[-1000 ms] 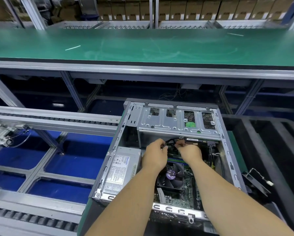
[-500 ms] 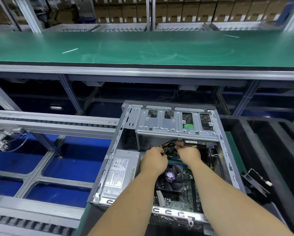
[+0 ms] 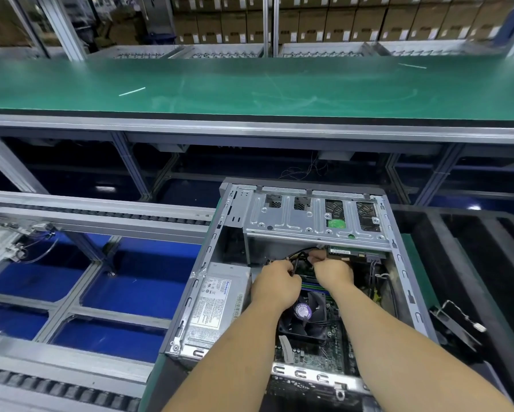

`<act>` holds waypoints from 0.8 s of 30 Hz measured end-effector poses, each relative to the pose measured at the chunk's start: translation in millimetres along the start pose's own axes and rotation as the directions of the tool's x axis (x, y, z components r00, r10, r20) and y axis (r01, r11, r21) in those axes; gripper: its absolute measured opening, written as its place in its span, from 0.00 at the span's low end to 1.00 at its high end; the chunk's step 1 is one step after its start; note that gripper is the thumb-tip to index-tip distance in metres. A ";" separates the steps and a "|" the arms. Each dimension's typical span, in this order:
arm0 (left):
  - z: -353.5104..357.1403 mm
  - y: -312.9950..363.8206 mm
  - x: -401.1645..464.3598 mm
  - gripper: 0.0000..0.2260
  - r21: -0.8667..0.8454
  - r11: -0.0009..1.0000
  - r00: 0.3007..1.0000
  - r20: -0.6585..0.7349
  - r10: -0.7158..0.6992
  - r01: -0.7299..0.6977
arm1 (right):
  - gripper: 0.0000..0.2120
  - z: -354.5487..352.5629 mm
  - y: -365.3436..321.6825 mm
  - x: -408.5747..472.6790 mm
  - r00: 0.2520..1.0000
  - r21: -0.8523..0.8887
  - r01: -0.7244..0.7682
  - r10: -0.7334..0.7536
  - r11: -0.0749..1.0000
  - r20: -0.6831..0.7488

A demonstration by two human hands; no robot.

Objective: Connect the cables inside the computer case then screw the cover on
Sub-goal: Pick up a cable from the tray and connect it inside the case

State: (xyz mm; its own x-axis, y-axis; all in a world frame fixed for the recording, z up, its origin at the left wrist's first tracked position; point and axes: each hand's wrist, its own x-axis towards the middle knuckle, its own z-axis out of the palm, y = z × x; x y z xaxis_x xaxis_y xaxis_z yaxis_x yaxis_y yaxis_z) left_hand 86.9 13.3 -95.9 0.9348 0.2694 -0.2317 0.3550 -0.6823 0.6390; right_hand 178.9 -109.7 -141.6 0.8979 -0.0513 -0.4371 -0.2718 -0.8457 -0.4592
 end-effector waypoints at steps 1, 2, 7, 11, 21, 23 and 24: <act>0.1 -0.3 -0.2 0.05 0.003 1.000 1.000 0.001 -0.003 0.003 | 0.17 1.4 1.6 2.5 1.000 -0.002 0.000 0.000 1.000 -0.020; 0.3 -0.5 0.0 0.05 0.006 1.000 1.000 0.002 -0.005 0.005 | 0.17 0.6 3.2 2.3 1.000 0.034 -0.020 0.020 0.999 -0.016; 0.7 -0.3 1.4 0.08 0.021 1.000 1.000 0.010 -0.009 0.009 | 0.14 -3.1 6.4 3.6 1.000 0.109 -0.005 0.008 0.994 -0.023; 1.4 -0.8 2.2 0.10 0.026 1.000 1.000 0.016 -0.011 0.010 | 0.16 -3.7 7.0 2.4 0.999 0.038 0.028 -0.027 0.999 -0.039; 0.4 0.0 0.3 0.12 0.040 0.999 1.000 0.018 -0.021 0.020 | 0.14 -1.6 11.5 4.7 0.999 0.114 0.008 -0.003 0.993 -0.045; 0.4 0.1 0.2 0.12 0.040 0.999 1.000 0.022 -0.021 0.021 | 0.15 -1.6 11.1 4.5 0.999 0.122 -0.004 0.008 0.993 -0.032; 0.5 0.2 0.1 0.12 0.039 0.999 0.999 0.024 -0.021 0.020 | 0.15 -2.0 10.9 4.1 1.000 0.124 -0.004 0.007 0.992 -0.026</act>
State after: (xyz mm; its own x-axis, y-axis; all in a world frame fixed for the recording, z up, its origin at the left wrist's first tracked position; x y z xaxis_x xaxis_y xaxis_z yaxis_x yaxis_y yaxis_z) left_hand 87.1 12.9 -96.1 0.9271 0.2677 -0.2624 0.3741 -0.7030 0.6048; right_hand 180.3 -120.3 -146.8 0.9047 -0.0711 -0.4201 -0.3161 -0.7732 -0.5498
